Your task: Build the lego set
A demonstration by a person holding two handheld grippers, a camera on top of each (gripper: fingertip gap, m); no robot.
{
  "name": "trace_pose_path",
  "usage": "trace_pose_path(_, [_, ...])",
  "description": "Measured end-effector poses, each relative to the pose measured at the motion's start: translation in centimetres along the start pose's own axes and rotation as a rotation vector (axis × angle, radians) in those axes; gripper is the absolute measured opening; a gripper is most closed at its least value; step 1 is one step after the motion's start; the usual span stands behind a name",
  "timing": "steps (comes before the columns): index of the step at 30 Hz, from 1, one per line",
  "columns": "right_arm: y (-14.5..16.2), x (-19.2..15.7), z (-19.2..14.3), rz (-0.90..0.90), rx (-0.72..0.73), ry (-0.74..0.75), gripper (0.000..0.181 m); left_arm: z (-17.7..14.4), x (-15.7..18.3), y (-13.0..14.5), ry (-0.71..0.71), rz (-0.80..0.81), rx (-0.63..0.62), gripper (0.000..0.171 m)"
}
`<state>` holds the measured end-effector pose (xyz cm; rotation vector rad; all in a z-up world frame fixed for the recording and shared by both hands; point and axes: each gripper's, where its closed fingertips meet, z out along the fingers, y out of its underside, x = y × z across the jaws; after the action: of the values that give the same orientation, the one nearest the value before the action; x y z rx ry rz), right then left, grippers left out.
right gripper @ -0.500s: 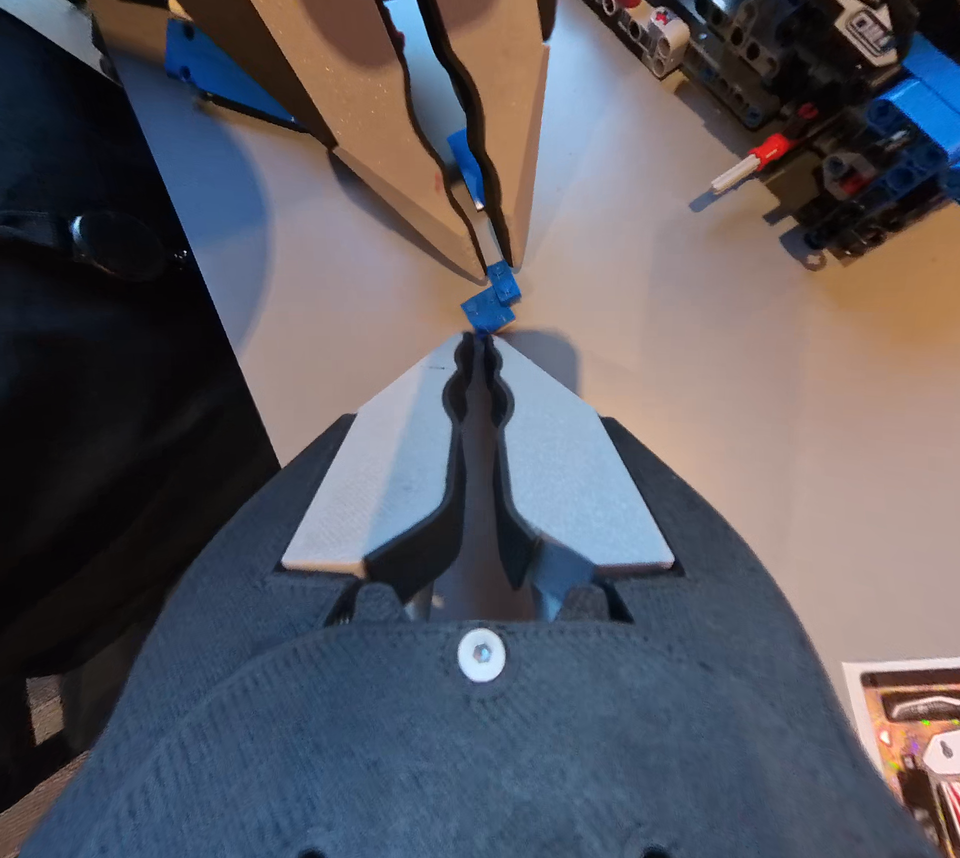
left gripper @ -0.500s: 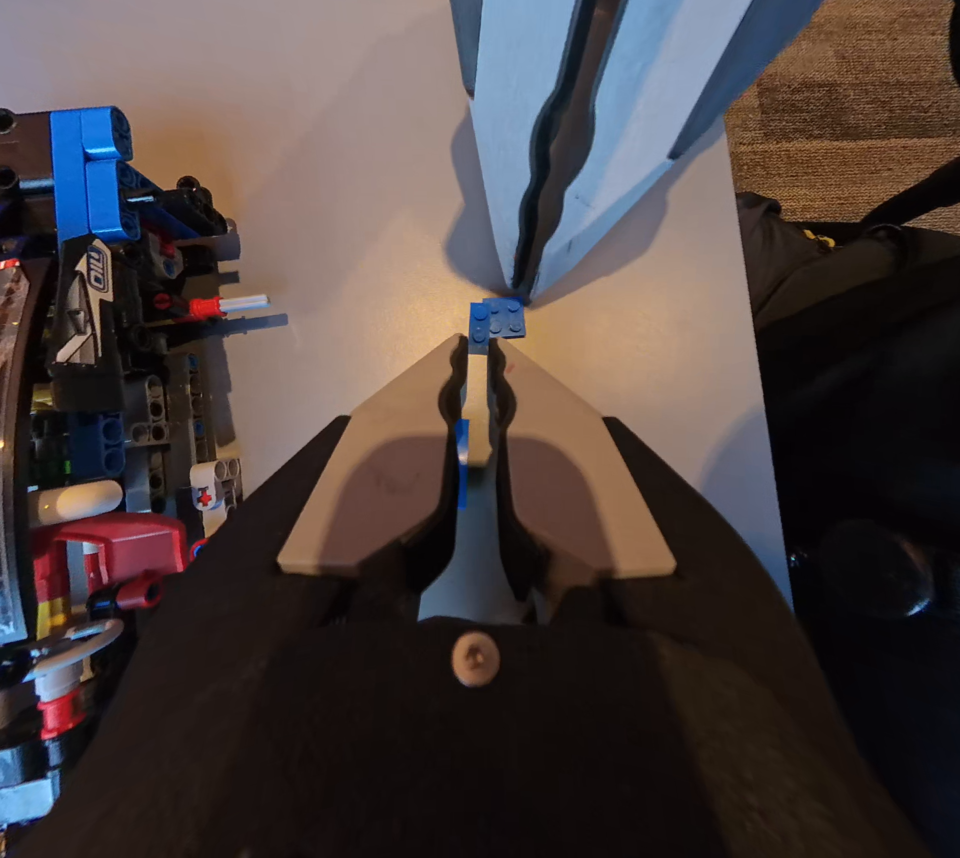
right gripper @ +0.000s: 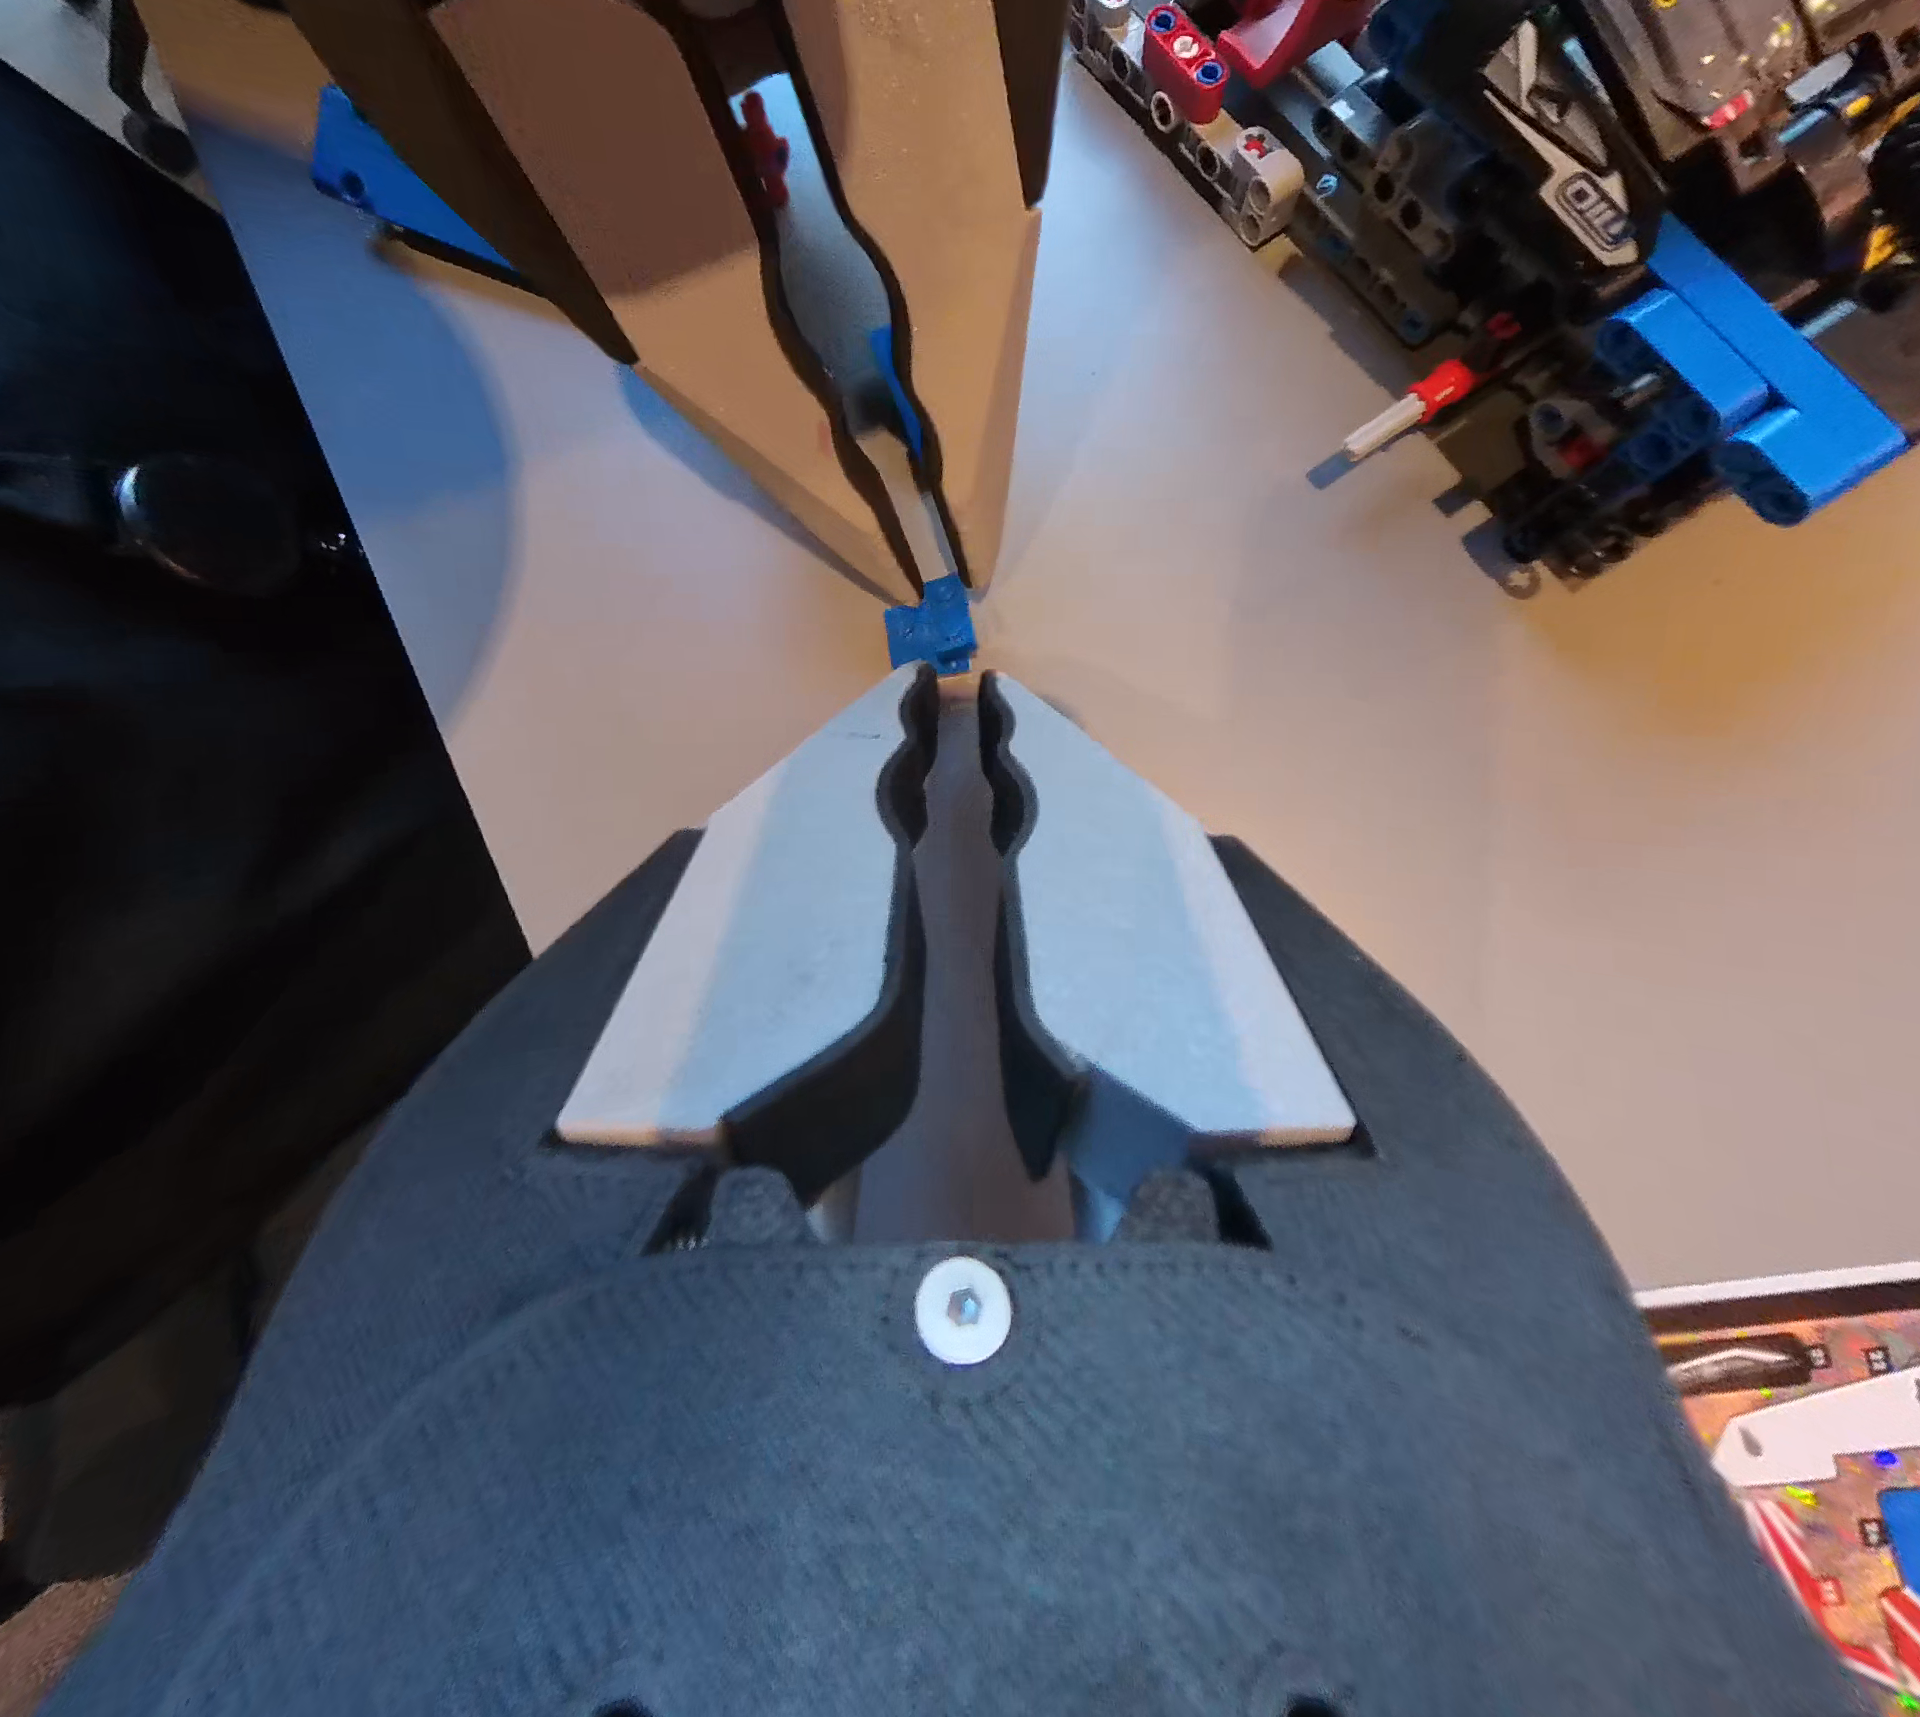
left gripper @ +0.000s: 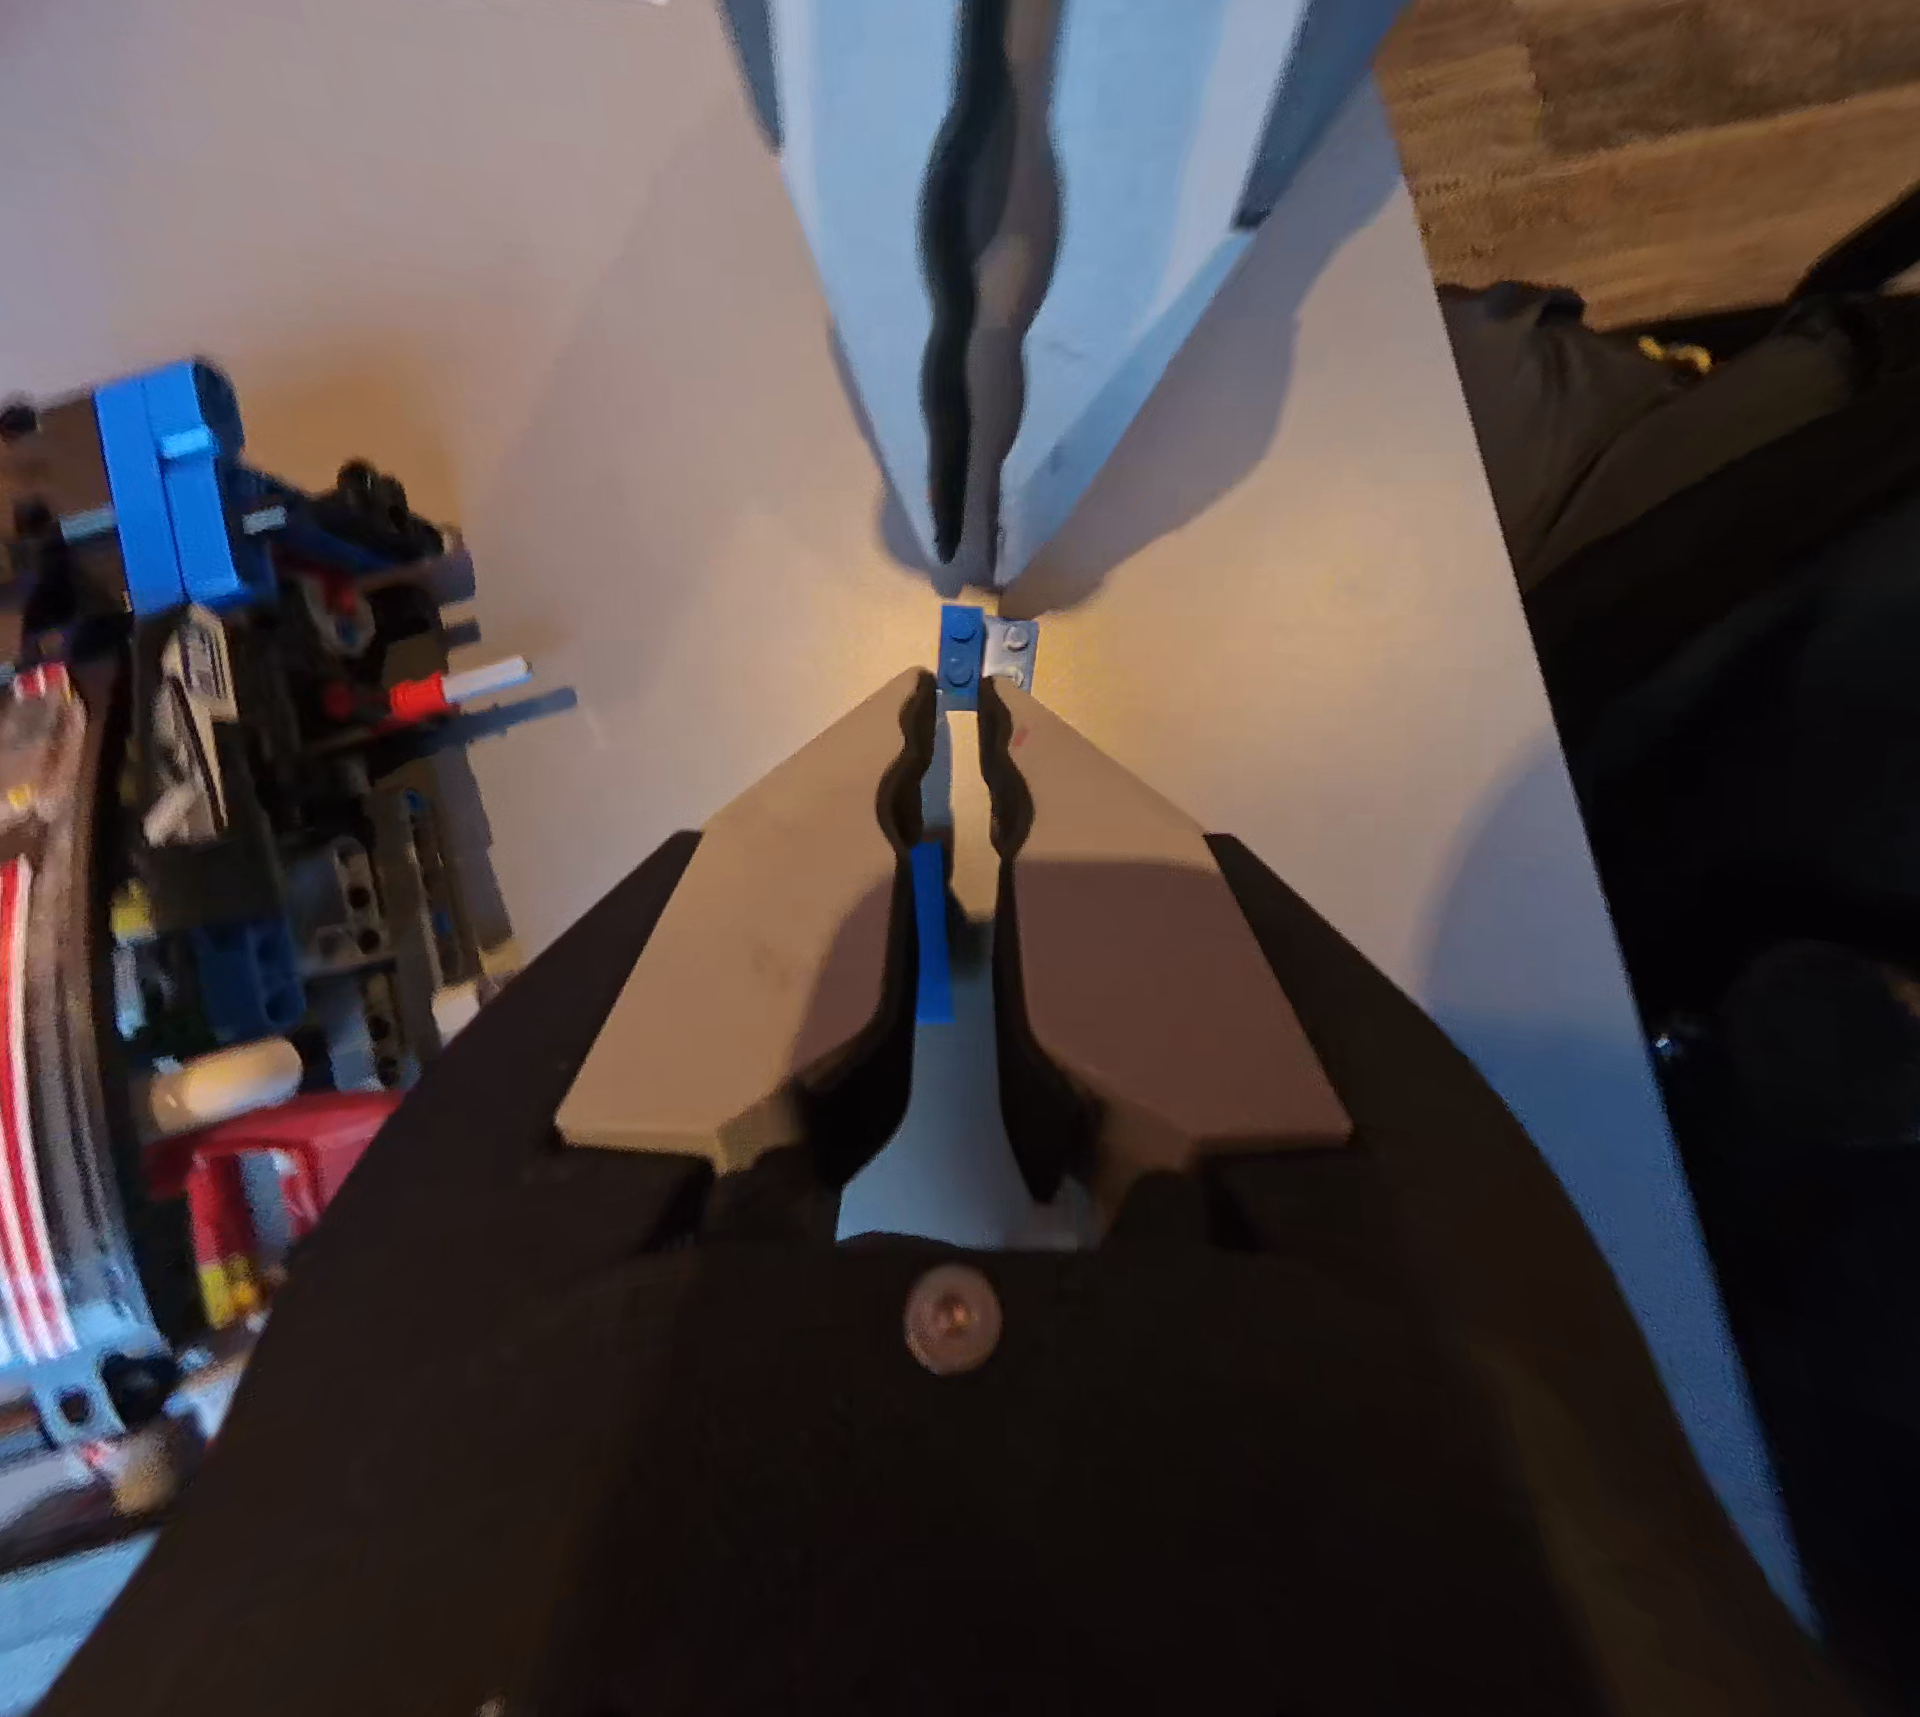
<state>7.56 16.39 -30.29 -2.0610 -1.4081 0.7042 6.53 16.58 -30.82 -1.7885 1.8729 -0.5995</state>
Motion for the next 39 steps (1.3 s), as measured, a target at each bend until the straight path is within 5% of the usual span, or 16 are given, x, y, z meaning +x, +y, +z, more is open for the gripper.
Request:
trace_pose_path(12, [-0.8,0.0,0.3,-0.056,0.028,0.016,0.001,0.3,0.1,0.3,0.035,0.134,-0.046,0.005])
trace_pose_path(34, [-0.2,-0.1,0.9,-0.206,-0.049,0.071,0.000,0.6,0.3,-0.1,0.092,0.060,-0.029,0.005])
trace_pose_path(39, [-0.2,-0.1,0.9,-0.208,-0.053,0.052,0.001,0.6,0.6,0.2,0.110,0.021,-0.027,0.018])
